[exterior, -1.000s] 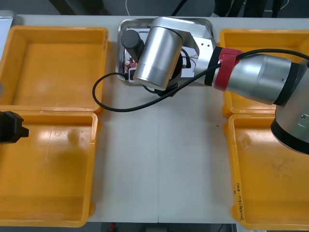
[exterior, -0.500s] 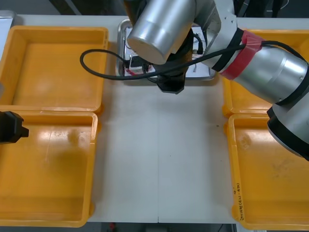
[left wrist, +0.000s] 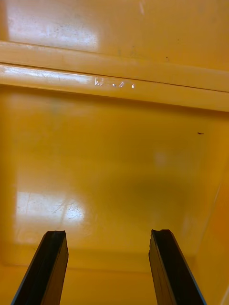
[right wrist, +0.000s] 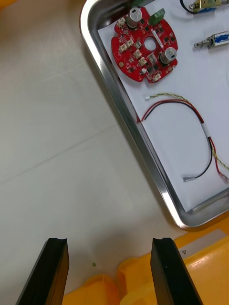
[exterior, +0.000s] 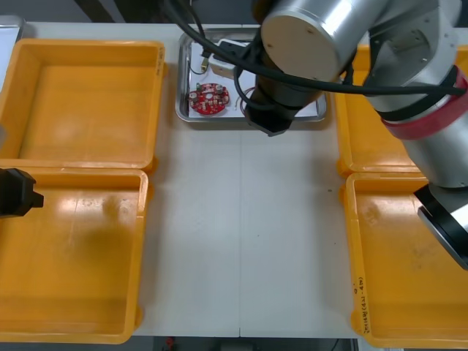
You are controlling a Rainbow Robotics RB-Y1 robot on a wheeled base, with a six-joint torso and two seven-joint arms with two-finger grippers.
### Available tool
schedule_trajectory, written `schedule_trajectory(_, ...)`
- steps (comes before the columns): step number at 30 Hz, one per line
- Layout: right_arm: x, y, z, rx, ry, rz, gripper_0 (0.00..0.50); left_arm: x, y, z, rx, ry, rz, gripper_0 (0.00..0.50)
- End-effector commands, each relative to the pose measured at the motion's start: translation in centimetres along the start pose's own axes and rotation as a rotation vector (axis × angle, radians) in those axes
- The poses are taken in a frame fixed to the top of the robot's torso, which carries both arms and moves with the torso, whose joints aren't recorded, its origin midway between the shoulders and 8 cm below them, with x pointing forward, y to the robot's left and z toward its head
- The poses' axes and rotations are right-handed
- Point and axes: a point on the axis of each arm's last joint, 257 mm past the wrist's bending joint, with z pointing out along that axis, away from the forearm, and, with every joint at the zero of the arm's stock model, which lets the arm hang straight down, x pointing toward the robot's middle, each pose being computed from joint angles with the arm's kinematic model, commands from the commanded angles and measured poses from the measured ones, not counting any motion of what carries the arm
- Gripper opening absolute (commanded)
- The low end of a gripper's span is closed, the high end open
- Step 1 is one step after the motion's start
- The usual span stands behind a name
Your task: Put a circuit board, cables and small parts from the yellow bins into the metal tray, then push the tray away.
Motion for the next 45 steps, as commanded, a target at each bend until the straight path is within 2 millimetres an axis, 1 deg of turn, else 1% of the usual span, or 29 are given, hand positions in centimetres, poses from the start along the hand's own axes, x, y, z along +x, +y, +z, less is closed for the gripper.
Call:
schedule_trajectory(1, 5.1, -2.0, -1.0, 0.022, -0.013, 0.178, 0.497, -0.1, 1.1, -1.1, -0.041, -0.016, 0.059, 0.5)
schedule_trajectory(2, 6.2, -2.2, -1.0, 0.02, -0.01, 0.213, 0.496, -0.1, 1.1, -1.1, -0.041, -0.016, 0.059, 0.5)
schedule_trajectory(3, 6.7, -2.4, -1.1, 0.019, -0.011, 0.232, 0.5, -0.1, 1.1, -1.1, -0.041, -0.016, 0.059, 0.5)
schedule_trajectory(7, 10.1, -3.5, -1.5, -0.003, -0.01, 0.38, 0.5, -0.1, 1.1, -1.1, -0.041, -0.016, 0.059, 0.5)
schedule_trajectory(8, 10.6, -3.7, -1.5, -0.006, -0.008, 0.402, 0.5, -0.1, 1.1, -1.1, -0.041, -0.016, 0.059, 0.5)
schedule_trajectory(10, 12.6, -4.6, -1.5, -0.01, 0.001, 0.49, 0.5, -0.1, 1.1, -1.1, -0.041, -0.016, 0.059, 0.5)
schedule_trajectory(11, 13.2, -4.9, -1.6, -0.007, 0.005, 0.51, 0.5, -0.1, 1.1, -1.1, -0.041, -0.016, 0.059, 0.5)
schedule_trajectory(13, 15.6, -5.9, -1.7, 0.007, 0.016, 0.576, 0.5, -0.1, 1.1, -1.1, -0.041, -0.016, 0.059, 0.5)
schedule_trajectory(14, 16.3, -6.1, -1.7, 0.008, 0.019, 0.596, 0.5, -0.1, 1.1, -1.1, -0.041, -0.016, 0.059, 0.5)
schedule_trajectory(16, 18.7, -7.1, -1.9, 0.019, 0.027, 0.667, 0.5, -0.1, 1.1, -1.1, -0.041, -0.016, 0.059, 0.5)
schedule_trajectory(17, 19.5, -7.3, -2.0, 0.022, 0.032, 0.686, 0.5, -0.1, 1.1, -1.1, -0.041, -0.016, 0.059, 0.5)
schedule_trajectory(19, 22.2, -8.1, -2.1, 0.045, 0.049, 0.759, 0.5, -0.1, 1.1, -1.1, -0.041, -0.016, 0.059, 0.5)
schedule_trajectory(20, 22.9, -8.3, -2.3, 0.053, 0.051, 0.776, 0.5, -0.1, 1.1, -1.1, -0.041, -0.016, 0.059, 0.5)
schedule_trajectory(21, 24.1, -8.6, -2.4, 0.064, 0.058, 0.809, 0.5, -0.1, 1.1, -1.1, -0.041, -0.016, 0.059, 0.5)
schedule_trajectory(22, 25.4, -8.8, -2.5, 0.072, 0.066, 0.84, 0.5, -0.1, 1.1, -1.1, -0.041, -0.016, 0.059, 0.5)
schedule_trajectory(23, 26.0, -8.8, -2.6, 0.075, 0.069, 0.858, 0.5, -0.1, 1.1, -1.1, -0.041, -0.016, 0.059, 0.5)
schedule_trajectory(25, 28.4, -9.1, -3.0, 0.088, 0.079, 0.921, 0.5, -0.1, 1.1, -1.1, -0.041, -0.016, 0.059, 0.5)
schedule_trajectory(26, 28.9, -9.2, -3.1, 0.091, 0.08, 0.937, 0.5, -0.1, 1.1, -1.1, -0.041, -0.016, 0.059, 0.5)
schedule_trajectory(28, 30.9, -9.3, -3.5, 0.102, 0.09, 0.985, 0.5, -0.1, 1.1, -1.1, -0.041, -0.016, 0.059, 0.5)
schedule_trajectory(34, 34.6, -9.1, -4.2, 0.126, 0.122, 1.065, 0.5, -0.1, 1.1, -1.1, -0.041, -0.016, 0.059, 0.5)
schedule_trajectory(37, 35.6, -8.7, -4.5, 0.129, 0.122, 1.088, 0.5, -0.1, 1.1, -1.1, -0.041, -0.016, 0.059, 0.5)
schedule_trajectory(40, 35.5, -8.4, -4.8, 0.134, 0.115, 1.082, 0.5, -0.1, 1.1, -1.1, -0.041, -0.016, 0.059, 0.5)
schedule_trajectory(45, 35.0, -8.6, -5.6, 0.146, 0.08, 1.093, 0.5, -0.1, 1.1, -1.1, -0.041, -0.016, 0.059, 0.5)
